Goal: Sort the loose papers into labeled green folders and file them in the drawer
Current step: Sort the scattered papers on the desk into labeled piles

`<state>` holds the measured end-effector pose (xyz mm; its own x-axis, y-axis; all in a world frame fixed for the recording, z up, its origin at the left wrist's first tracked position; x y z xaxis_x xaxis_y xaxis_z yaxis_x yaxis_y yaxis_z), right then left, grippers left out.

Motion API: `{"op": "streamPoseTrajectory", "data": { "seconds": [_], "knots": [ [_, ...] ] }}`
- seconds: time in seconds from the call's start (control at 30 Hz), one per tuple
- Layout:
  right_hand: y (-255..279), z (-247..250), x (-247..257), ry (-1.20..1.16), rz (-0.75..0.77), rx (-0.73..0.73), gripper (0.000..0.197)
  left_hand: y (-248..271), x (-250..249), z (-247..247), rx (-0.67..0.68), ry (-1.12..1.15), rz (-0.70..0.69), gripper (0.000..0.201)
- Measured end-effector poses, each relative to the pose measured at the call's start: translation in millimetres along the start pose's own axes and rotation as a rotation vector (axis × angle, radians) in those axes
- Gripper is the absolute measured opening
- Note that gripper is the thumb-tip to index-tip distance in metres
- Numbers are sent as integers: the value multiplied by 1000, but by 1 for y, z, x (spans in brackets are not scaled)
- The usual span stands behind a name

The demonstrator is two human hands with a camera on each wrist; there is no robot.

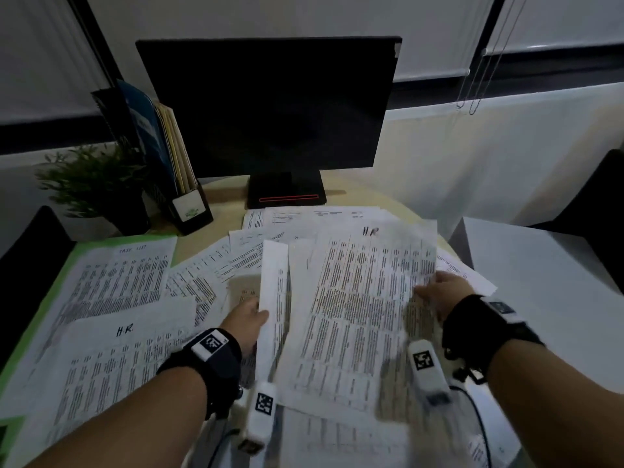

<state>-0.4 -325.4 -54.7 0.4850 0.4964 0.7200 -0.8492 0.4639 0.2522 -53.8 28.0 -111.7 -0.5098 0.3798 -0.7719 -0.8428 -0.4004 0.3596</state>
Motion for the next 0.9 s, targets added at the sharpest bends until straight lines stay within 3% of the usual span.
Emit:
{"op": "streamPoseTrajectory", "data": {
  "seconds": [0.07, 0.1, 0.13, 0.2, 0.3, 0.37, 0.43, 0.53, 0.7, 0.8, 0.9],
  "knots": [
    [7, -20, -15, 166, -7, 46, 35, -9, 35, -18, 74, 133, 185, 86],
    [12, -31, -22, 198, -14, 68, 38, -17, 59, -30, 117, 184, 250, 106],
    [16, -43, -28, 202, -29, 90, 39, -23, 75, -39, 117, 160, 247, 112],
    [22, -62, -35, 164, -49, 128, 31, -13, 70, -49, 183, 139, 229, 106],
    [26, -69, -30, 152, -4, 140, 21, -12, 57, -41, 78, -56, 96, 73],
    [15, -57, -32, 301, 11, 53, 38, -21, 57, -33, -12, -92, 75, 57],
    [4, -41, -42, 523, -28, -35, 56, -28, 58, -29, -37, -111, 63, 54],
    [-1, -42, -62, 549, -170, 22, 73, -30, 59, -27, -65, -143, 39, 54],
    [-2, -49, -61, 344, -180, 47, 37, -31, 66, -25, -77, -150, 78, 51],
    [-7, -41, -45, 340, -43, -26, 14, -31, 67, -24, -68, -149, 97, 50],
    [-18, -13, -27, 364, 85, -131, 17, -32, 69, -24, -61, -150, 97, 51]
  ]
}}
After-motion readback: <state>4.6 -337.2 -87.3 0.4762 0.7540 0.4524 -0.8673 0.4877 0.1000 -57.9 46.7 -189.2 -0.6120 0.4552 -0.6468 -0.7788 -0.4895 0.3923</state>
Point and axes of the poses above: each hand's wrist, its own y-axis away from the middle knuckle, its own z-axis out of the back of the hand, x = y × z, the point moved 7 cm from there along -y, towards the middle knuckle, and after that the axes turned 15 degrees about -x, right-handed, at the moved point
